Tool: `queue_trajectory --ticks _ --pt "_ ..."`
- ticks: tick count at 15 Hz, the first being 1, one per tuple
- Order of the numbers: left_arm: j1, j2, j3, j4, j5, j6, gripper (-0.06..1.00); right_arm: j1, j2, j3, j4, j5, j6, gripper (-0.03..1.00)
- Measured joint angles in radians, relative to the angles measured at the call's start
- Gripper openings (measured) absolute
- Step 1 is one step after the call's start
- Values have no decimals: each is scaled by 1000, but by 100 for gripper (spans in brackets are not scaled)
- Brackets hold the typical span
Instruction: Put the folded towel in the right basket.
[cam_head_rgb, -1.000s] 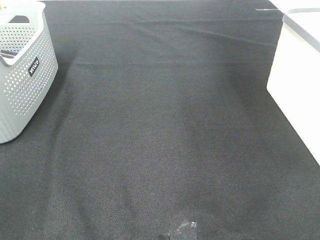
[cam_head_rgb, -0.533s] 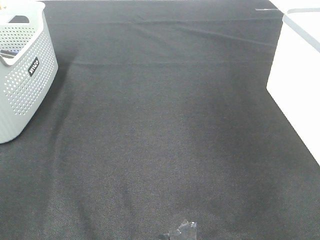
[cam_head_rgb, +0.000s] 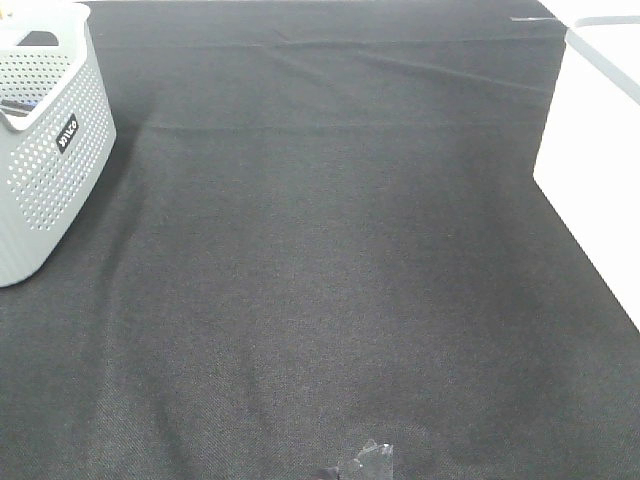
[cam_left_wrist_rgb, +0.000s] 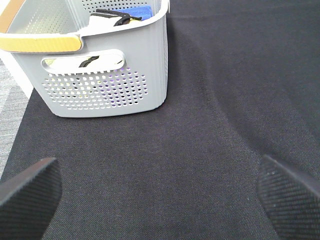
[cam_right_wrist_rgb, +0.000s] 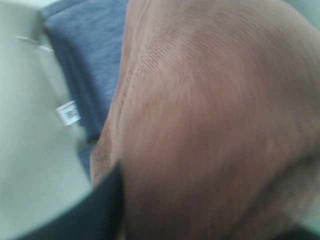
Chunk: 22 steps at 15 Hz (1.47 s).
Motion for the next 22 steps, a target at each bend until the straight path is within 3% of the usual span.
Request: queue_trajectory --ticks 2,3,10,17,18,22 --pt "0 0 0 0 0 0 99 0 0 0 -25 0 2 90" --pt "0 0 0 0 0 0 99 0 0 0 -25 -1 2 94" --pt "0 0 0 0 0 0 99 38 -43 -3 -22 -1 -3 97" --pt "0 0 0 -1 0 0 99 390 -222 2 -78 -1 72 97" --pt "0 0 0 -1 0 1 99 428 -282 53 -90 -4 102 97" --pt "0 0 0 -2 0 1 99 441 -547 385 -112 -3 152 97"
